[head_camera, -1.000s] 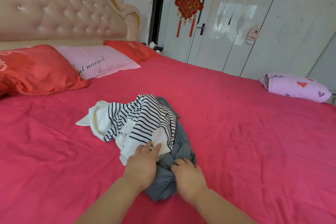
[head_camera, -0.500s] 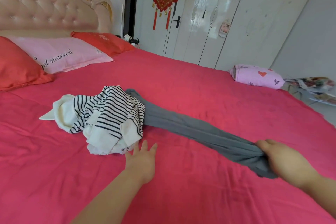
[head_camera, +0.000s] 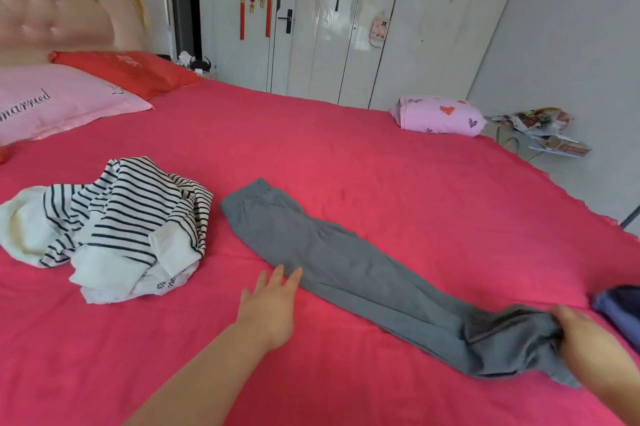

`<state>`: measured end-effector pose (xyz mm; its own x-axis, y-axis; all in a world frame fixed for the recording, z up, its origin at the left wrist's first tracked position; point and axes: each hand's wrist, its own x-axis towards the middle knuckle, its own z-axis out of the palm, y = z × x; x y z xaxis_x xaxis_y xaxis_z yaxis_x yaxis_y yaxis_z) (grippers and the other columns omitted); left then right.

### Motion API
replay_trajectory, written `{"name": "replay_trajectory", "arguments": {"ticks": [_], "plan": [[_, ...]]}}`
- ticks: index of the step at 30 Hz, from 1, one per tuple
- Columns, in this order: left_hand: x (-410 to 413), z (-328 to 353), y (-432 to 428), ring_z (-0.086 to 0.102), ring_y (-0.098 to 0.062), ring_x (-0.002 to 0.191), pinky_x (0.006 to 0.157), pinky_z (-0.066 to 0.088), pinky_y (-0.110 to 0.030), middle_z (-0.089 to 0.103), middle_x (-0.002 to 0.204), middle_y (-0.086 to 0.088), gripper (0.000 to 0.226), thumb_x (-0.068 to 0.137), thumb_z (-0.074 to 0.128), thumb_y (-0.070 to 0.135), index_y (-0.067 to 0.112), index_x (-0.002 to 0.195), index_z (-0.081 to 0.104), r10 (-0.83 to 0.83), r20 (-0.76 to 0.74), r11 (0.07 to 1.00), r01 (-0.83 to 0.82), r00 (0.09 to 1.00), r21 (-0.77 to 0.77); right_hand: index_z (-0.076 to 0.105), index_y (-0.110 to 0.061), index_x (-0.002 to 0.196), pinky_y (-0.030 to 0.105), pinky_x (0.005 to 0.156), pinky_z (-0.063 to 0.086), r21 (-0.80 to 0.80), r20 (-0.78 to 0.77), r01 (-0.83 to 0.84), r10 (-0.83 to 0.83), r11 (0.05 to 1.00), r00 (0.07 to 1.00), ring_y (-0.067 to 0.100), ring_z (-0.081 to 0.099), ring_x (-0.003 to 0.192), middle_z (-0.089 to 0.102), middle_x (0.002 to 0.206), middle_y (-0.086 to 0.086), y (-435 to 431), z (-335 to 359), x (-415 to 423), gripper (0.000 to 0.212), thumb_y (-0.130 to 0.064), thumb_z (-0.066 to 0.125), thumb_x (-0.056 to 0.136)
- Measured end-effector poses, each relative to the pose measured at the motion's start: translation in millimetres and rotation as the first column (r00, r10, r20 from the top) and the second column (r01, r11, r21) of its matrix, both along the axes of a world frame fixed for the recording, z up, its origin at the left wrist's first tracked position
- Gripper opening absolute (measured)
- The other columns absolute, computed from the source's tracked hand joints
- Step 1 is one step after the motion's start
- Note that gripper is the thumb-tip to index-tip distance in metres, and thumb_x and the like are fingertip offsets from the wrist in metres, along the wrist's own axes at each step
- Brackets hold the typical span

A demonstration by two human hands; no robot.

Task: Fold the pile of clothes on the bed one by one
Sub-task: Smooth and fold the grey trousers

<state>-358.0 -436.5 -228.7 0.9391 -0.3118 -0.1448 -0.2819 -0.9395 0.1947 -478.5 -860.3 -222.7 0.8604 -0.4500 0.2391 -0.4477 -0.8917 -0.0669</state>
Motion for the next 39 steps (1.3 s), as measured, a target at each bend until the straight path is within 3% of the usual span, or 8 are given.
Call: {"name": "replay_trajectory", "arguments": {"ticks": [7,13,16,18,20,23,31,39], "plan": [[33.5,-18.4,-19.6,0.006,-0.026,0.144,0.111,0.022,-0.049,-0.002,0.157,-0.001,0.077,0.089,0.043,0.008,0.029,0.149,0.0,-0.024,0.014,0.999,0.023,1.0,0.033,0.043,-0.022,0.131,0.051,0.109,0.025,-0.141,-0.272,-0.035,-0.005,0.989,0.962,0.023,0.028,0.138,0.037,0.144,0.0,70.6,5.1,57.2,0.055,-0.019,0.049,0.076],[72.7,-30.7,-34.1,0.003,-0.027,0.145,0.115,0.013,-0.047,0.0,0.158,-0.001,0.066,0.093,0.03,0.008,0.03,0.149,0.002,-0.101,0.131,0.986,0.082,0.986,0.142,0.062,-0.032,0.117,0.043,0.086,0.048,-0.006,-0.292,-0.5,0.477,0.866,0.829,0.011,0.062,0.108,0.063,0.119,-0.013,134.4,-57.4,73.3,0.07,-0.065,0.038,0.06],[86.3,-40.3,-39.9,0.004,-0.027,0.145,0.116,0.008,-0.048,0.005,0.158,-0.002,0.058,0.096,0.025,0.012,0.029,0.149,0.008,-0.15,0.132,0.962,0.114,0.98,0.249,0.049,-0.033,0.114,0.035,0.062,0.057,0.062,-0.285,-0.487,0.483,0.871,0.828,0.008,0.071,0.084,0.073,0.098,-0.012,128.1,-75.7,72.4,0.056,-0.04,0.043,0.059],[91.5,-47.3,-40.9,0.016,-0.025,0.143,0.116,0.011,-0.046,0.021,0.155,-0.002,0.055,0.095,0.019,0.012,0.028,0.147,0.022,-0.192,0.136,0.949,0.148,0.972,0.278,0.036,-0.025,0.132,0.026,0.083,0.052,-0.017,-0.276,-0.49,0.467,0.872,0.84,0.006,0.062,0.109,0.058,0.128,-0.012,110.8,-70.4,77.5,0.066,-0.021,0.029,0.067],[96.2,-54.2,-40.8,0.054,-0.017,0.117,0.106,0.035,-0.038,0.061,0.122,0.004,0.058,0.082,0.022,0.014,0.032,0.123,0.059,-0.279,0.279,0.949,0.22,0.919,0.224,0.029,-0.038,0.14,0.019,0.105,0.033,-0.146,-0.176,-0.536,0.511,0.831,0.841,0.005,0.04,0.132,0.028,0.146,-0.018,84.5,-66.4,77.4,0.07,-0.022,0.013,0.073],[86.1,-60.1,-47.7,0.057,-0.009,0.043,0.067,0.054,-0.022,0.057,0.044,0.008,0.035,0.057,0.029,0.017,0.023,0.05,0.063,-0.36,0.407,0.93,0.29,0.84,0.225,0.063,-0.045,0.104,0.009,0.071,0.047,0.011,-0.201,-0.512,0.504,0.859,0.84,-0.003,0.067,0.085,0.069,0.104,-0.018,63.2,-41.5,63.3,0.054,-0.024,0.032,0.065],[-44.2,-27.7,-106.7,0.045,-0.009,0.025,0.052,0.017,-0.018,0.046,0.03,0.001,0.021,0.034,0.058,0.035,0.015,0.038,0.051,-0.544,0.208,0.834,0.496,0.813,0.241,0.015,-0.064,0.132,0.003,0.098,0.018,0.018,-0.34,-0.33,0.316,0.944,0.886,0.004,0.061,0.103,0.066,0.11,-0.011,-47.0,-42.9,-10.9,0.118,-0.001,0.079,0.055],[-41.5,0.7,-105.2,0.047,-0.028,0.122,0.098,0.036,-0.037,0.053,0.13,-0.007,0.045,0.09,0.043,0.043,0.018,0.127,0.051,-0.441,0.258,0.887,0.462,0.86,-0.024,0.07,-0.035,0.102,0.046,0.07,0.058,-0.044,-0.384,-0.189,0.158,0.981,0.909,0.027,0.069,0.092,0.07,0.108,0.003,-46.2,-43.4,-43.5,0.07,-0.015,0.07,0.036]]}}
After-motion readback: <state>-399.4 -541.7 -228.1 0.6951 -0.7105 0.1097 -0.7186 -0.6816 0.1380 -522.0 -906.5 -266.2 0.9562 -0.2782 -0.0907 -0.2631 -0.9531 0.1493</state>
